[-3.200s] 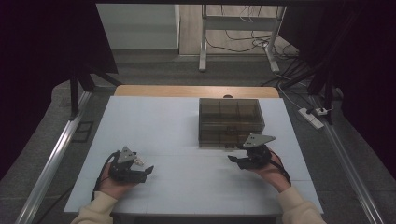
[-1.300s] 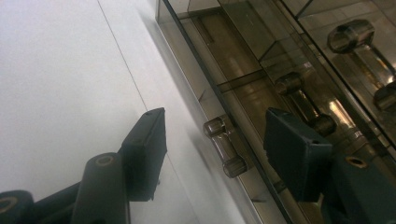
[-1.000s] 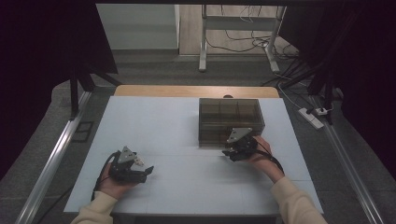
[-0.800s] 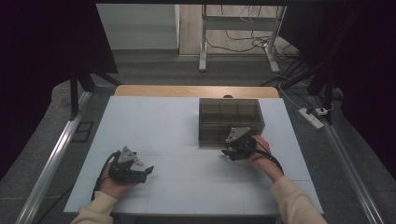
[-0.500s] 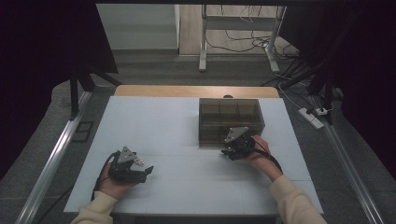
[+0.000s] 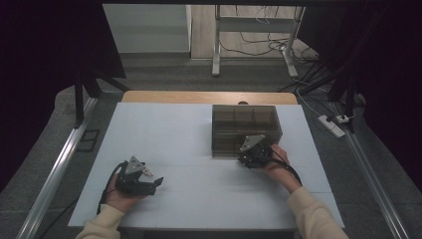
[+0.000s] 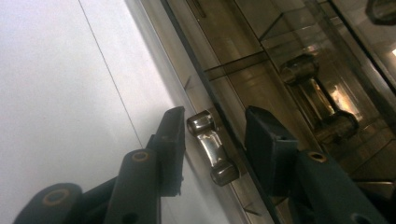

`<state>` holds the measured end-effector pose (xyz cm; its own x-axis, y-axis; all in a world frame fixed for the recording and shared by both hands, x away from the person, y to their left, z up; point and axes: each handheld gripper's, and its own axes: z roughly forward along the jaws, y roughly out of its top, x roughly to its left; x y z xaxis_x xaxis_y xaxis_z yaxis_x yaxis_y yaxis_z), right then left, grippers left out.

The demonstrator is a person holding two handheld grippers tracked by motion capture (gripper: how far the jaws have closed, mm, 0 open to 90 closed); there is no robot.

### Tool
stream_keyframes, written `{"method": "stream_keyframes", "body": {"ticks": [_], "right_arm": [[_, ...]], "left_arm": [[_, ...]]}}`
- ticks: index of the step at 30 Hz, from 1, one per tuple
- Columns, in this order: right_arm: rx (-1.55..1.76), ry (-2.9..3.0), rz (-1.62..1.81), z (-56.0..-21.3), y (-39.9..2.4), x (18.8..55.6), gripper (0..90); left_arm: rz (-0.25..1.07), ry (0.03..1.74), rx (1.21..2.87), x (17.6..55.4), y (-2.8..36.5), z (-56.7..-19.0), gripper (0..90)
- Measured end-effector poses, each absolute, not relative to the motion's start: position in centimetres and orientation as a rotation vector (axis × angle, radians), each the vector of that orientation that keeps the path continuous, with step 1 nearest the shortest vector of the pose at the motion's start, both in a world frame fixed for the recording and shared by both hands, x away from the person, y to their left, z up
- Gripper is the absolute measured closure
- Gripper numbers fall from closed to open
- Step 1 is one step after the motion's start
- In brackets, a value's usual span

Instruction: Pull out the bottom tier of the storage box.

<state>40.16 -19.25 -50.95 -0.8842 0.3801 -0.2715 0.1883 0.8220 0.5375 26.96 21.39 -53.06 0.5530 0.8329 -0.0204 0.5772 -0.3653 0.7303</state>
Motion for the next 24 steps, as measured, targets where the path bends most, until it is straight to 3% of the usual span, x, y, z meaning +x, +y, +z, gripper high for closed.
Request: {"method": "stream_keyframes", "body": {"ticks": [24], "right_arm": [[0.388,2.658,0.722,-50.85,-19.49,40.02,60.6]], "left_arm": [[0.465,1.132,2.082,26.91,21.52,-53.05,10.4]]}}
